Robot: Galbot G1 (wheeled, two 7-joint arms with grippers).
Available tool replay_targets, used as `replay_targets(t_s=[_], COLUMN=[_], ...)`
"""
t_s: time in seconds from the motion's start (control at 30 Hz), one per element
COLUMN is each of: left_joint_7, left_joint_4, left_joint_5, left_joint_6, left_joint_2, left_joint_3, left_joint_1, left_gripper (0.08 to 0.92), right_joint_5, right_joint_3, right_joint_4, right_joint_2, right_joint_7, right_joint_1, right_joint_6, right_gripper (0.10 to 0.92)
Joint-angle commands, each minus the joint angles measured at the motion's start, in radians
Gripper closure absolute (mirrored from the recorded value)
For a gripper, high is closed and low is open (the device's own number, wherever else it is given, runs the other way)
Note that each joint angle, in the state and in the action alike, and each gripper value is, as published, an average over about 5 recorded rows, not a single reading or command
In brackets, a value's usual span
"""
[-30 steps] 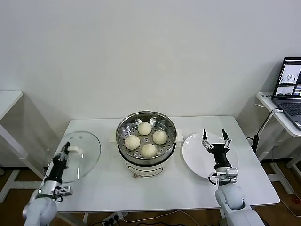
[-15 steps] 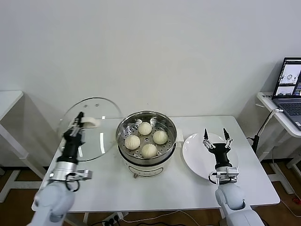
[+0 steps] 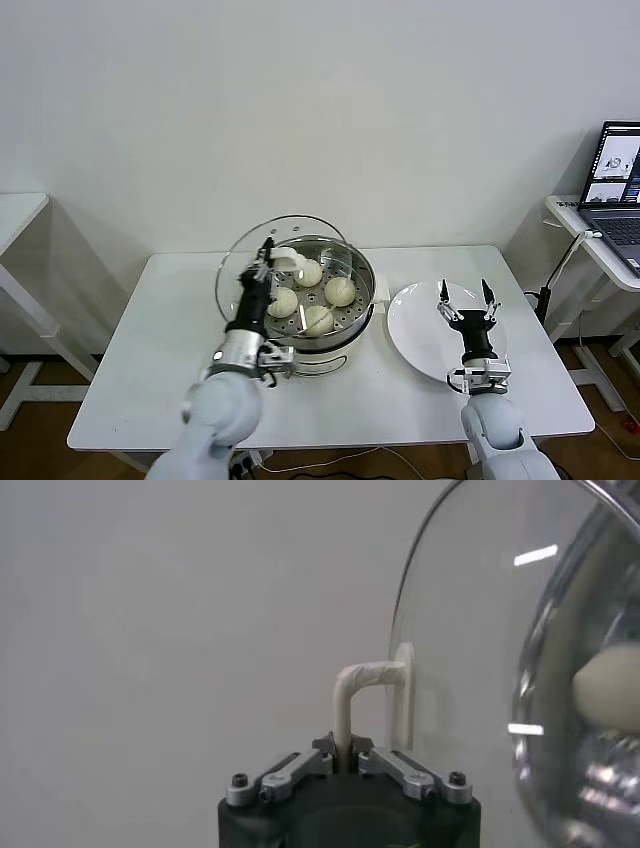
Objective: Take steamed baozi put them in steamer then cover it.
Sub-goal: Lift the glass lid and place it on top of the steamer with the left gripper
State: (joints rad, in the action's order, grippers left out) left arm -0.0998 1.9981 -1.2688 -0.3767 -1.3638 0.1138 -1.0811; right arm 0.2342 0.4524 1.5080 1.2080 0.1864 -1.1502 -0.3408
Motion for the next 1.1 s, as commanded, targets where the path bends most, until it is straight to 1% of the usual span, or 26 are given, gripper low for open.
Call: replay_targets(t_s=[0.03, 0.17, 0.53, 1.1], left_joint_7=[-0.159, -0.174, -0.197, -0.193], left_joint_4=[-0.163, -0.198, -0.239, -0.273], left_joint_5=[-0.204, -0.247, -0.315, -0.35], left_joint_6=[-0.118, -0.117, -0.109, -0.096], left_joint_2=[-0.143, -0.166, -0.188, -0.205], left_joint_3=[-0.143, -0.134, -0.114, -0.094], left_joint_1=[0.126, 0.137, 0.139, 0.144], left_gripper=[0.812, 0.812, 0.812, 0.812], right_joint_5=[-0.003, -0.004, -0.008, -0.016], right_joint_3=[0.015, 0.015, 0.012, 0.002], right_joint_4=[-0.024, -0.028, -0.038, -0.049], right_joint_2=[0.005, 0.007, 0.014, 0.02], right_joint_7=[-0.003, -0.005, -0.009, -0.017], right_joint_1=[0.001, 0.001, 0.008, 0.013], right_joint_6=[-0.003, -0.004, -0.004, -0.008], right_gripper=[0.203, 0.203, 0.203, 0.203])
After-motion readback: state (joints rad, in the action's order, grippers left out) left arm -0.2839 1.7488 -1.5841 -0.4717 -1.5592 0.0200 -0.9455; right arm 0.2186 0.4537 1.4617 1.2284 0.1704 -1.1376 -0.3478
